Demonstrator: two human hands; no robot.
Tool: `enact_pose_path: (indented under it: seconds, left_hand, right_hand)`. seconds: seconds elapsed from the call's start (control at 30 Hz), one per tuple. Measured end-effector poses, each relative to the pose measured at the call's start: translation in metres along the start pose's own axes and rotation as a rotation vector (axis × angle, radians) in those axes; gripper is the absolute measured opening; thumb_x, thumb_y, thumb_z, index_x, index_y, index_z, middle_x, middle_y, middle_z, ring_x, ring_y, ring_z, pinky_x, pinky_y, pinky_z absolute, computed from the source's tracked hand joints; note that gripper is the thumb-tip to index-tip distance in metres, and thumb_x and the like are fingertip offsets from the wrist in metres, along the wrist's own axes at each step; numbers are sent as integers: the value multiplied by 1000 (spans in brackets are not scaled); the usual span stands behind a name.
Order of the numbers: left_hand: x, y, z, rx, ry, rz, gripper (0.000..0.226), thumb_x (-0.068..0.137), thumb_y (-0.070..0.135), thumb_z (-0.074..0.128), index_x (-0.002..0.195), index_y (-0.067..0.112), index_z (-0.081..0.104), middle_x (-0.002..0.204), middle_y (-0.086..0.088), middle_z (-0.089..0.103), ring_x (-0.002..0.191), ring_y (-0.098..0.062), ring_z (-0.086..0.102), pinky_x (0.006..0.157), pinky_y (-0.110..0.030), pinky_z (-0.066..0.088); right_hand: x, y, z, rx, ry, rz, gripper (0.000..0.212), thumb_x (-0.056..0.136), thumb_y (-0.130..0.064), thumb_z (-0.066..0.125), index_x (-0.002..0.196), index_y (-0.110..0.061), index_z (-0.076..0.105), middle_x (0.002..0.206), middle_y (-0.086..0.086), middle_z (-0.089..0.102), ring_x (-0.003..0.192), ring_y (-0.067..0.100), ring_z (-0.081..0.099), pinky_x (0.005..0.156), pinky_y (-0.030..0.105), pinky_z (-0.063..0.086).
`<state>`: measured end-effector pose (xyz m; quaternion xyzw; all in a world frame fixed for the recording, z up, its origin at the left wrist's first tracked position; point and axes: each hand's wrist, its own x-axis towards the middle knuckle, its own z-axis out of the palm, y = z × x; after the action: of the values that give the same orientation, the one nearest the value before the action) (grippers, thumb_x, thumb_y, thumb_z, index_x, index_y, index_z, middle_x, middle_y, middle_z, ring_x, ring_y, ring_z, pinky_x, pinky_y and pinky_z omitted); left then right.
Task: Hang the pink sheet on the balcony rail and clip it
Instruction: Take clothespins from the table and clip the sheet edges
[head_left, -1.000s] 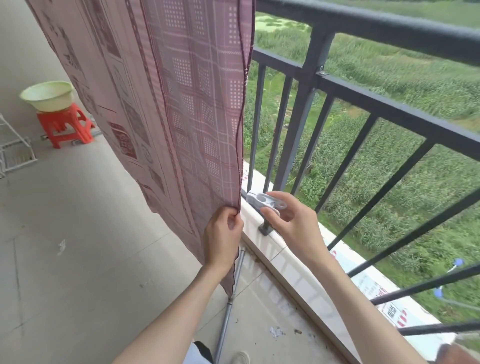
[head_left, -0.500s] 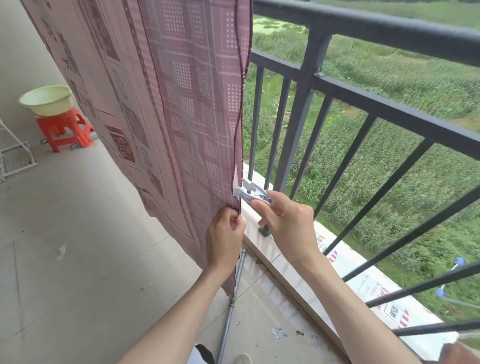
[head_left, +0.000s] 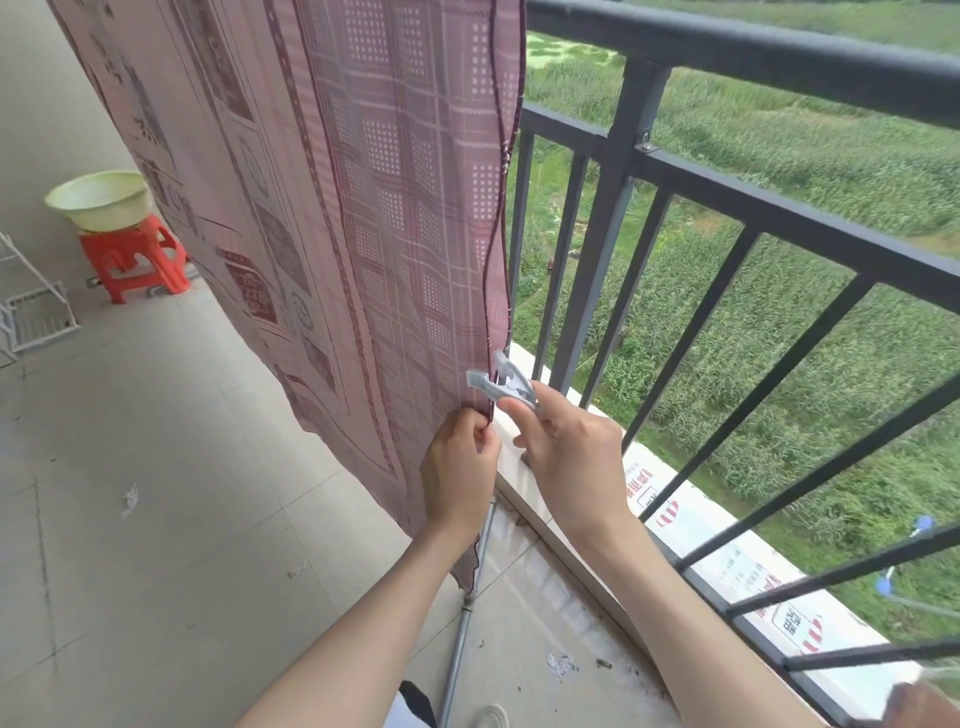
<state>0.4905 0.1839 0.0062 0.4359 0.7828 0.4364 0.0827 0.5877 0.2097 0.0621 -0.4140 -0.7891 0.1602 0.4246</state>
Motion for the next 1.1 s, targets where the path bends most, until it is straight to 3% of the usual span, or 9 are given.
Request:
enact_pose_path:
  seconds: [0.4,0.6,0.73,0.87,0.97,1.1]
  left_hand:
    - [-2,0,1,-2,-9,-2,5,84,12,57,79,10,56,79,-7,64,76,-29,59,64,-36,43]
    - [-1,-3,-1,-1,-18,3,6,84,13,58,79,9,57,79,-5,65,76,-28,60,65,-37,45]
    - [-2,-5,-4,10,-24,-2,5,83,12,59,80,8,58,78,-6,66,76,-28,61,64,-37,45]
    - [-5,-11,-10,72,-93,55,8,86,18,56,89,11,58,89,-4,65,87,-26,60,68,-36,45]
    - [-17,-21,-14,104,-264,128,22,87,26,56,105,14,54,105,-2,62,100,-23,56,82,-39,46]
    - [-38,-44,-18,222,-480,350,43,88,29,54,127,12,46,129,-6,50,120,-25,47,96,-37,40]
  right_hand:
    - [5,1,0,66,38,90,52,86,-51,42,70,-3,56,50,16,60,44,37,55,46,42,48]
    - [8,-4,6,41,36,111,38,82,-39,60,79,-1,63,56,11,65,50,32,62,51,39,52]
    - [8,-13,2,14,1,150,34,82,-32,68,102,-4,65,77,6,70,69,23,66,67,35,54]
    - [3,-13,-6,22,-99,202,58,82,-48,60,128,-13,53,115,4,67,101,20,62,85,29,45]
    - [-11,-8,-13,-15,-143,210,69,84,-57,49,139,-18,40,129,2,58,119,18,51,96,28,37]
    - [-53,11,-23,-198,-159,252,64,91,-46,48,144,-15,30,144,4,44,132,21,40,109,38,33]
